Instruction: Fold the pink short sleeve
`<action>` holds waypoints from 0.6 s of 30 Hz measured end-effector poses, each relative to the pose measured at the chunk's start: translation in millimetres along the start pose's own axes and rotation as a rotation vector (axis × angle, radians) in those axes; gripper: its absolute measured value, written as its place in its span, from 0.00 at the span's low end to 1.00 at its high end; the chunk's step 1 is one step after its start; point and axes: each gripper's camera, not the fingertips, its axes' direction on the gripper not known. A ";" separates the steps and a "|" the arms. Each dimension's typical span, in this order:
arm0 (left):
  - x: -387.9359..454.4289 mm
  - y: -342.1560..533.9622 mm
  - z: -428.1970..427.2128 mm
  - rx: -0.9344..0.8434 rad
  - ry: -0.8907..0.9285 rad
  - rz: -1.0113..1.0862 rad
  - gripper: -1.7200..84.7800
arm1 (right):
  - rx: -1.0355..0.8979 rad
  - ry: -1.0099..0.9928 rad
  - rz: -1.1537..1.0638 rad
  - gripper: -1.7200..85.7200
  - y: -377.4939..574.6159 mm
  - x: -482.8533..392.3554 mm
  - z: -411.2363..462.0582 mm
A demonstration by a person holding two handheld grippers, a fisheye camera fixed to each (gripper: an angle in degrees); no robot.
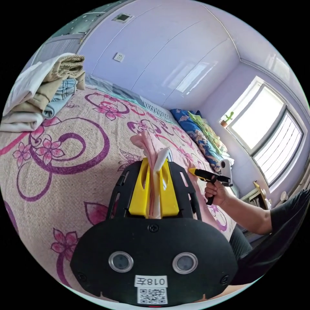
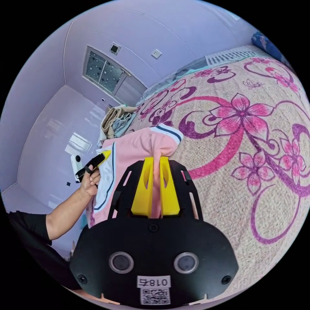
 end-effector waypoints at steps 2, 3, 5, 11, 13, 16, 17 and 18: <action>11.4 9.0 -8.0 -0.004 -0.042 0.027 0.07 | -0.013 0.118 -0.065 0.05 5.7 -21.4 -1.5; 18.7 16.0 -17.0 0.008 -0.067 0.040 0.07 | -0.015 0.144 -0.085 0.05 7.2 -27.5 -2.2; 31.3 28.3 -35.2 0.040 -0.091 0.071 0.07 | 0.011 0.197 -0.141 0.05 15.5 -50.3 -11.4; 94.6 92.1 -116.9 0.182 -0.158 0.159 0.07 | 0.155 0.173 -0.185 0.05 56.5 -96.8 -61.2; 121.7 114.4 -148.9 0.237 -0.177 0.190 0.07 | 0.208 0.151 -0.215 0.05 73.3 -115.7 -84.9; 170.0 149.9 -208.0 0.328 -0.211 0.249 0.07 | 0.269 0.124 -0.284 0.05 99.5 -150.0 -124.8; 188.0 163.2 -232.8 0.366 -0.224 0.270 0.07 | 0.291 0.107 -0.312 0.05 108.6 -164.5 -140.9; 204.6 176.0 -258.6 0.405 -0.236 0.287 0.07 | 0.302 0.098 -0.327 0.05 112.7 -172.0 -148.9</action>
